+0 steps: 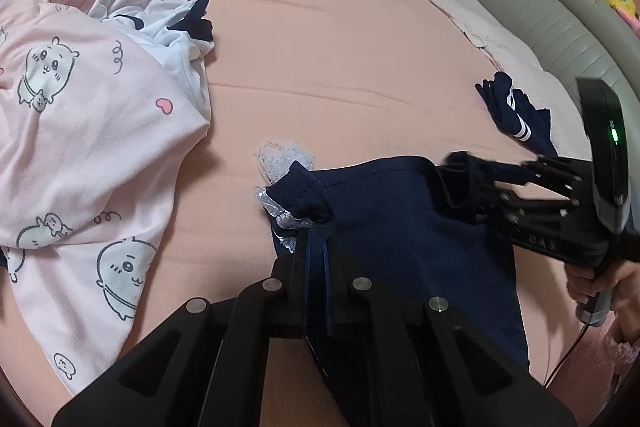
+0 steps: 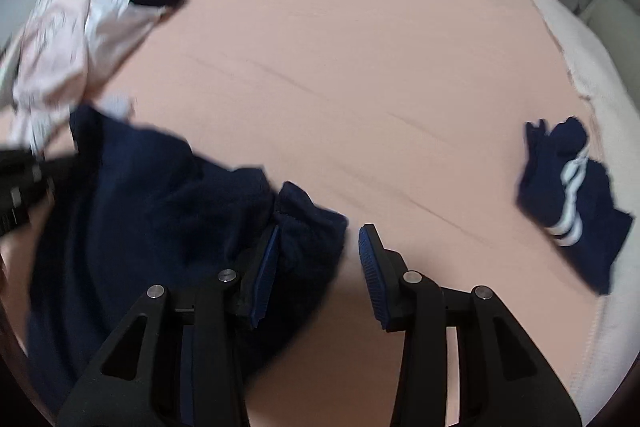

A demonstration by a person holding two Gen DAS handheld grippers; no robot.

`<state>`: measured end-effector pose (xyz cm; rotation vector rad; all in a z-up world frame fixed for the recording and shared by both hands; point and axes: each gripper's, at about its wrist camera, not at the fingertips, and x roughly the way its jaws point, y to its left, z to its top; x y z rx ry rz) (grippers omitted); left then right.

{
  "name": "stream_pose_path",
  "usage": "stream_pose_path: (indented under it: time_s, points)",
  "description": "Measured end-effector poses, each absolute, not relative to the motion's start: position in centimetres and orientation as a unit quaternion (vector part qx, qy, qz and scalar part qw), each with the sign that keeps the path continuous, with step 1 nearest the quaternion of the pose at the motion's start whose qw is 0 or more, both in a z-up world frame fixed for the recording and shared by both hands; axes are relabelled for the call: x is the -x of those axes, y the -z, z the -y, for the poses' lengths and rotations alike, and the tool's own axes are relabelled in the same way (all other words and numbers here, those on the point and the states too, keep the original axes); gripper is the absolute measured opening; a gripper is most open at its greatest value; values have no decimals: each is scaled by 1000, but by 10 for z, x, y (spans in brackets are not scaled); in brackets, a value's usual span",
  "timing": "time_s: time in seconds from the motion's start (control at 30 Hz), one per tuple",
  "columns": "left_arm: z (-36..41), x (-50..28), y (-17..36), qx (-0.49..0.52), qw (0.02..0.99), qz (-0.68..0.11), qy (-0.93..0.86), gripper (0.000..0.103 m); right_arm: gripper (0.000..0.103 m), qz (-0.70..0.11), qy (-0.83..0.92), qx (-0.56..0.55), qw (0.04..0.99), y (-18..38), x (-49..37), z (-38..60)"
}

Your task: Fold clothes

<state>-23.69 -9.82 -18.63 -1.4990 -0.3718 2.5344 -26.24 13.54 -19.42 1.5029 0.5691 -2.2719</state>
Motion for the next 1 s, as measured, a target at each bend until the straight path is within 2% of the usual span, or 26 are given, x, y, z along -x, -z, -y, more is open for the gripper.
stream_pose_path:
  time_s: [0.17,0.23,0.3,0.37,0.47,0.6,0.67,0.73,0.77,0.8,0.87,0.9,1.0]
  points:
    - [100,237,189,506,85,129,-849,6,42,-287,803,-501,147,195,246,-163]
    - [100,238,190,504,87,134,-849,6,42,-299,810,-492,110,194,248,-178]
    - [99,238,189,500,89,141,-850,6,37,-287,820,-489,71,188,250,-194]
    - [101,237,186,491,94,155,-852,6,37,-244,840,-479,65,172,248,-211]
    - [102,236,176,472,105,161,-860,6,37,-180,861,-464,109,151,239,-204]
    - [100,237,175,473,112,159,-859,7,40,-201,850,-461,155,159,244,-147]
    - [104,238,183,487,98,158,-854,8,40,-208,837,-492,119,178,252,-138]
    - [110,239,187,496,92,166,-847,8,45,-207,831,-511,76,189,263,-147]
    - [113,240,187,499,94,177,-843,9,55,-192,837,-508,67,188,263,-154]
    - [117,239,185,498,93,184,-842,10,56,-188,841,-504,54,185,263,-160]
    - [120,237,176,485,75,177,-853,30,56,-187,848,-494,35,177,260,-169]
    - [122,235,172,477,77,182,-856,44,56,-188,852,-488,28,174,258,-172]
    - [127,233,167,461,109,214,-854,44,56,-158,863,-477,48,164,259,-173]
